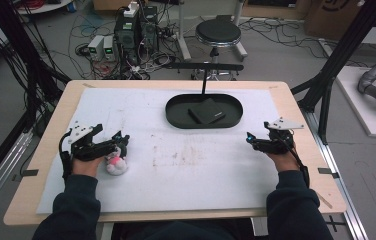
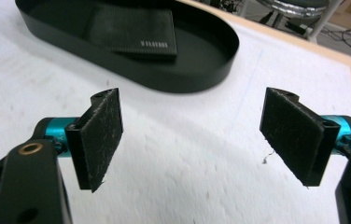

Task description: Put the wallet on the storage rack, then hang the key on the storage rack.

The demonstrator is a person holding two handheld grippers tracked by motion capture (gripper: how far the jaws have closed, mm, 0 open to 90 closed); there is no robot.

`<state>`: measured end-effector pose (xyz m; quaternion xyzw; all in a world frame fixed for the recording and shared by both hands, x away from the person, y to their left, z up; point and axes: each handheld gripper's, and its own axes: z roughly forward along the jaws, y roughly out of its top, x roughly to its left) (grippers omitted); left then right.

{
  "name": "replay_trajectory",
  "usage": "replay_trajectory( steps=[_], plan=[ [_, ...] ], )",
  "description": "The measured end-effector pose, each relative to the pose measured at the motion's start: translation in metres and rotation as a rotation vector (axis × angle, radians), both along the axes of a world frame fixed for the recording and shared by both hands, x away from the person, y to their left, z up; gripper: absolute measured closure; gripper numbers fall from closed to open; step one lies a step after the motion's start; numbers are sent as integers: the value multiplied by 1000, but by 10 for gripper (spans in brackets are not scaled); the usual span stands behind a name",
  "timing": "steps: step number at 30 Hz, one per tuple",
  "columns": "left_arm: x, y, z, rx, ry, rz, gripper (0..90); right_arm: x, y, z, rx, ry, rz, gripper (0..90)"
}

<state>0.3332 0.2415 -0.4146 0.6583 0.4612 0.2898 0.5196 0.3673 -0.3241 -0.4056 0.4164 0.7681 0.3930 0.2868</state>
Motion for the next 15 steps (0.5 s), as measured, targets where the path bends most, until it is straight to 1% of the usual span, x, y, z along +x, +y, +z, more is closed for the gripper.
replay_trajectory(
  steps=[2,3,5,6,9,15],
  plan=[
    [0,0,0,5,-1,-3,198,-1,-3,-1,9,10,-3,217],
    [-1,0,1,4,-2,-2,198,-1,-4,0,13,1,-6,218],
    [0,-1,0,-4,-2,-17,199,-2,-5,1,20,-8,-16,218],
    [0,-2,0,-1,-4,-23,198,-3,-5,2,21,-8,-18,217],
    [1,-3,1,-9,-4,-29,198,-3,-6,2,15,-15,-20,218],
    [0,-5,3,0,0,-36,198,-6,-8,4,22,-28,-18,218]
  ],
)
